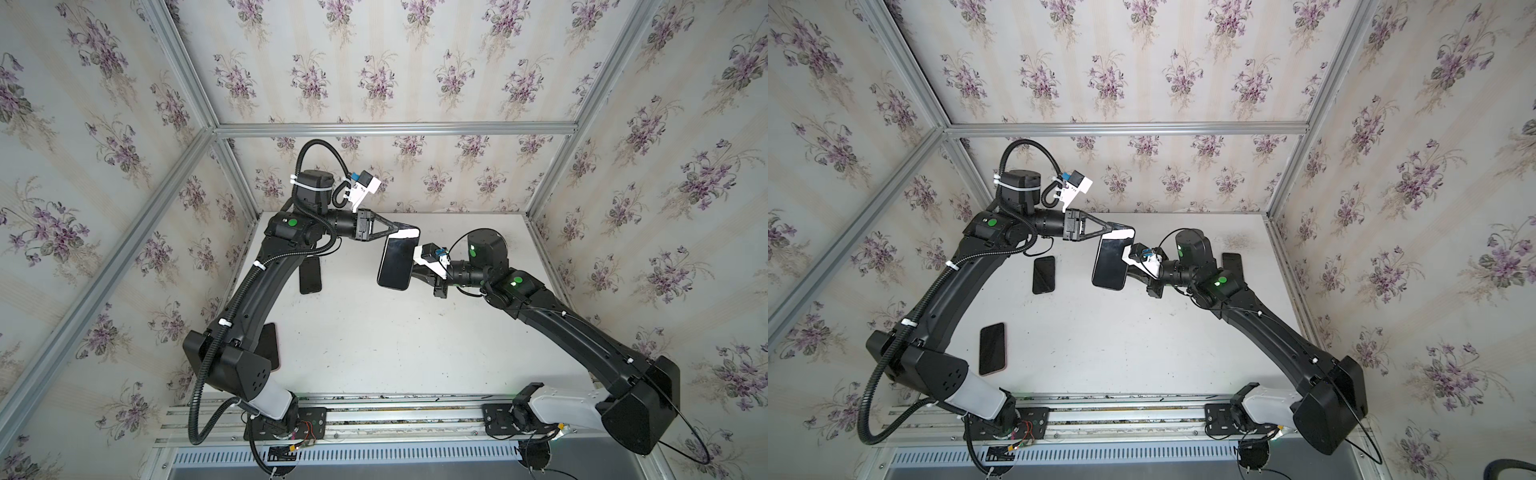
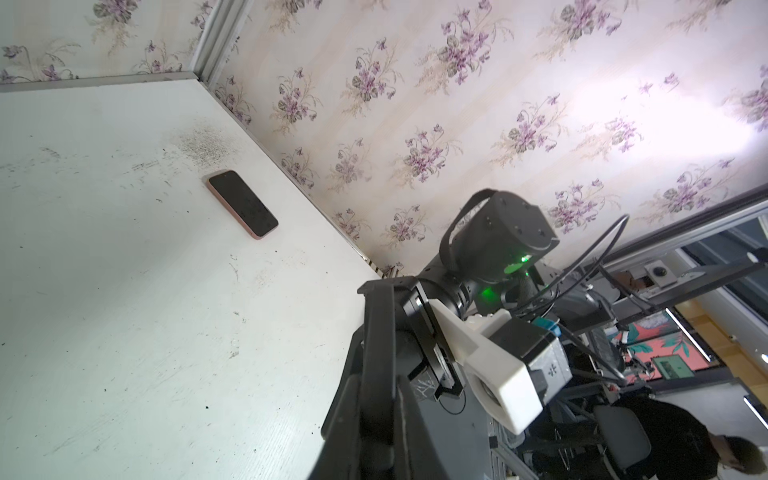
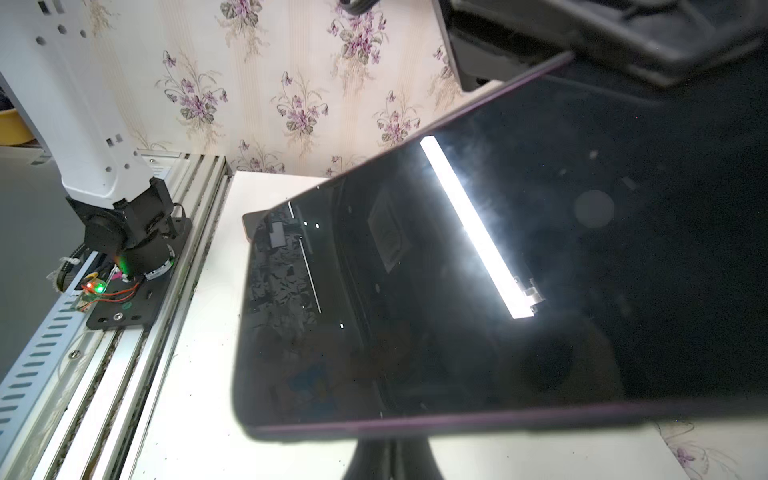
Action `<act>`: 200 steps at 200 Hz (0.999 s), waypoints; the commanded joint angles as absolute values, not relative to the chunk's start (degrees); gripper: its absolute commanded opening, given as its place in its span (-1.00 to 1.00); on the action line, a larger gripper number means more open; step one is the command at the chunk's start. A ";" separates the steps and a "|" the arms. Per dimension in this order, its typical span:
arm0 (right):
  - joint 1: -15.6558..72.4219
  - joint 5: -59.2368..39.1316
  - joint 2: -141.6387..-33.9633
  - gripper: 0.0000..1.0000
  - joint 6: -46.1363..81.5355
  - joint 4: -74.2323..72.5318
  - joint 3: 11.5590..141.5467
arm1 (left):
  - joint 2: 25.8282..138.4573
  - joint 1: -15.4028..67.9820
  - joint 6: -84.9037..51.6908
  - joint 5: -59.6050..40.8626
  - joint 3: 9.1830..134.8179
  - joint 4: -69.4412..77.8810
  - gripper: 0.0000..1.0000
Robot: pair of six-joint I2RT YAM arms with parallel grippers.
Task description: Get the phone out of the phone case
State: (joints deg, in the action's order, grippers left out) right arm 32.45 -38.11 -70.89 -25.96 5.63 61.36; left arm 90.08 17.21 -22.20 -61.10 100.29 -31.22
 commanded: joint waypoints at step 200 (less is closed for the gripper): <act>28.39 -32.63 -66.44 0.43 37.71 -35.95 51.95 | 89.05 12.39 -79.97 -60.39 87.10 26.07 -1.00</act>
